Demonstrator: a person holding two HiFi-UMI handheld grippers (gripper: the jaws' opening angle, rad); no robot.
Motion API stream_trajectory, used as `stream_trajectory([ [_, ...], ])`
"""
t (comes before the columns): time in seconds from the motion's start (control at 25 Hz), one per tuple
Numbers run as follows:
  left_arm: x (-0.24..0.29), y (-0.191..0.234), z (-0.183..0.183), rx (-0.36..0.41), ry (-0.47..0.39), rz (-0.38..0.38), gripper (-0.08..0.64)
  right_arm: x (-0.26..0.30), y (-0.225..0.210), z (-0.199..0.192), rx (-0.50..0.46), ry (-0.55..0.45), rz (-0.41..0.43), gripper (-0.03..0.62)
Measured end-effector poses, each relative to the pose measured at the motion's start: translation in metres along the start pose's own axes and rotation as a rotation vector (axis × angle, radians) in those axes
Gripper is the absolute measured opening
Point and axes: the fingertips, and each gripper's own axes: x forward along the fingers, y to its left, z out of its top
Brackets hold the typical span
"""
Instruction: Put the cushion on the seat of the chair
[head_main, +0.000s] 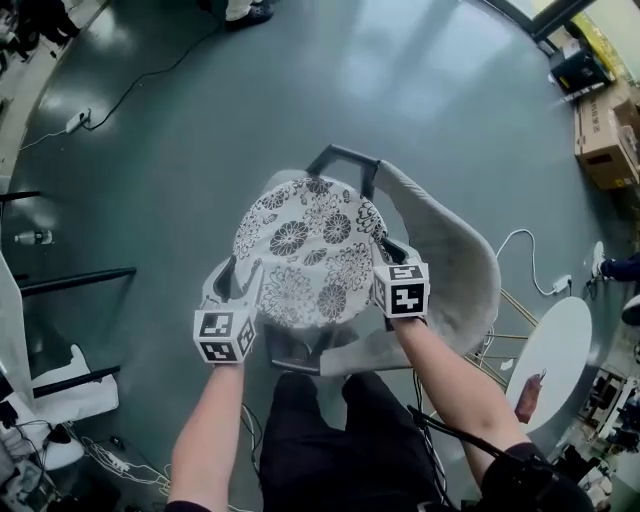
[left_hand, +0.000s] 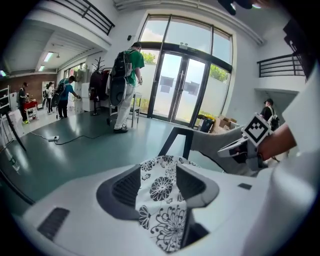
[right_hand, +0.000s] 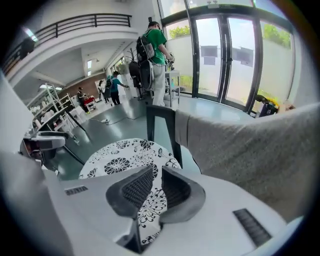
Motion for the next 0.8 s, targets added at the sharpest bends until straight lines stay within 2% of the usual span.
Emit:
stream_trajectory([
  [0.08,-0.018,-0.009,0.006,-0.003,-0.006,0.002,0.214,-0.020,0.011,0.006,-0.014,-0.022,0.036,0.054],
  [0.24,-0.047,-0.025,0.024,-0.028,-0.053,-0.005,0.131,-0.059,0.024,0.034,-0.025,-0.108,0.099,0.041],
  [0.4,-0.080,-0.041,0.047,-0.034,-0.113,0.000,0.103,-0.099,0.035,0.055,-0.020,-0.177,0.150,0.040],
  [0.6,-0.114,-0.062,0.079,-0.062,-0.194,0.017,0.060,-0.149,0.033,0.067,-0.011,-0.237,0.183,0.031],
  [0.8,-0.155,-0.089,0.112,-0.073,-0.272,0.000,0.014,-0.200,0.031,0.076,-0.031,-0.285,0.216,0.023],
])
